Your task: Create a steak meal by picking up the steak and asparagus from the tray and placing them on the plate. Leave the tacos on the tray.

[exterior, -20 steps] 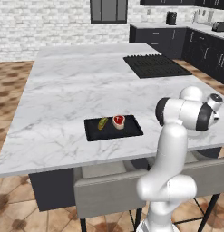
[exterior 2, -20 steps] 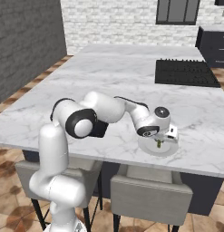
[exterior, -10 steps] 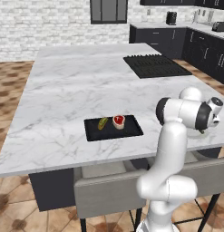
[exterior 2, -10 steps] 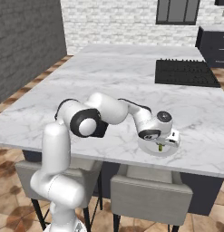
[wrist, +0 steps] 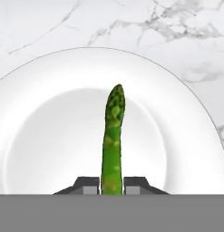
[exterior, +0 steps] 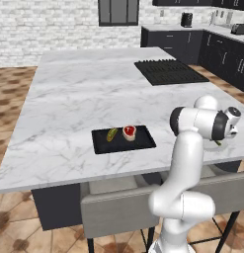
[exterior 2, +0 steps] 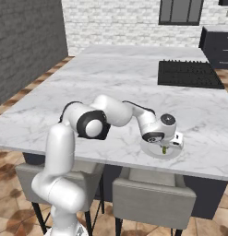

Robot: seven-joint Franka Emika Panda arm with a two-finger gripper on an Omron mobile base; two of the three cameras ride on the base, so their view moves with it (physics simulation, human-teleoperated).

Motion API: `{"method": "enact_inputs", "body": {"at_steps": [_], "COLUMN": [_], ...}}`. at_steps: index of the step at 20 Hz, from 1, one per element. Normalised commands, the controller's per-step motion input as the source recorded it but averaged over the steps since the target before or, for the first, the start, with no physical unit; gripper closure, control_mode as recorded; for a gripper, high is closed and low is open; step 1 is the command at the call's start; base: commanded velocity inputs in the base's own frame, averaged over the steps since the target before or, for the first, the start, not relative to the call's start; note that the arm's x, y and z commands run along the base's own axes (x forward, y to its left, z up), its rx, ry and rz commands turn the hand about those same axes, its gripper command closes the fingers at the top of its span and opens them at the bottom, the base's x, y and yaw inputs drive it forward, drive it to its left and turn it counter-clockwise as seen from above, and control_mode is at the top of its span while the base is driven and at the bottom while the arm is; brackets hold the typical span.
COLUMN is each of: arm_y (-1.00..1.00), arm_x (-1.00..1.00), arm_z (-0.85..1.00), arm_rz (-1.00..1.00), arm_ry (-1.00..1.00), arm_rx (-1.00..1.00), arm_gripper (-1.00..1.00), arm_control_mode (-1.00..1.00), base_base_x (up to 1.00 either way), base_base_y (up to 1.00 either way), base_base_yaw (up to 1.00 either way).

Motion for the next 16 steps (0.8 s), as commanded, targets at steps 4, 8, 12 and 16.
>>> {"method": "enact_inputs", "body": {"at_steps": [4, 8, 12, 16], "arm_y": [0.00, 0.00, -0.09, -0.05], "arm_x": [0.24, 0.18, 0.02, -0.21], "arm_z": [-0.05, -0.04, 0.00, 0.07], "arm_rz": [0.00, 0.00, 0.00, 0.00], "arm_ry": [0.00, 0.00, -0.01, -0.08], "arm_rx": [0.00, 0.00, 0.00, 0.00], "arm_gripper": [-1.00, -1.00, -1.00, -1.00], "arm_control_mode": [-1.00, -1.00, -1.00, -1.00], "base_base_x": [0.00, 0.00, 0.00, 0.00], "base_base_y": [0.00, 0.00, 0.00, 0.00], "base_base_yaw": [0.00, 0.00, 0.00, 0.00]}}
